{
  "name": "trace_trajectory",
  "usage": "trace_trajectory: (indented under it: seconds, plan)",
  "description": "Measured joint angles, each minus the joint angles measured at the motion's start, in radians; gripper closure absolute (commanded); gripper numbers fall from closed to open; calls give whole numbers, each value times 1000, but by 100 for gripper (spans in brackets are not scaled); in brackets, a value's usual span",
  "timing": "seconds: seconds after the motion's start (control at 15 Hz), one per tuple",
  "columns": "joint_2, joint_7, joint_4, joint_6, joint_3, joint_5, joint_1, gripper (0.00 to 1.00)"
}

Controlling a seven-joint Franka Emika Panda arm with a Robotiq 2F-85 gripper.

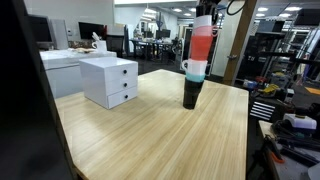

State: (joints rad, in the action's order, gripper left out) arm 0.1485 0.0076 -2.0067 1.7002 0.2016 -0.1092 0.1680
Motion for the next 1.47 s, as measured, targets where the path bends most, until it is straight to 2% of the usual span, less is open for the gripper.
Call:
trace_trajectory:
  seconds: [0.93,1.0,1.07,1.2,1.47]
  plan:
    - [-64,0,-40,49,-6,12,-1,94]
    - [-64,0,-51,63,-9,18,-2,83]
    - [-64,0,-62,78,-13,26,-3,58]
    - [-63,0,-78,107,-20,44,-3,53]
    - [-58,0,-101,154,-25,56,-3,29]
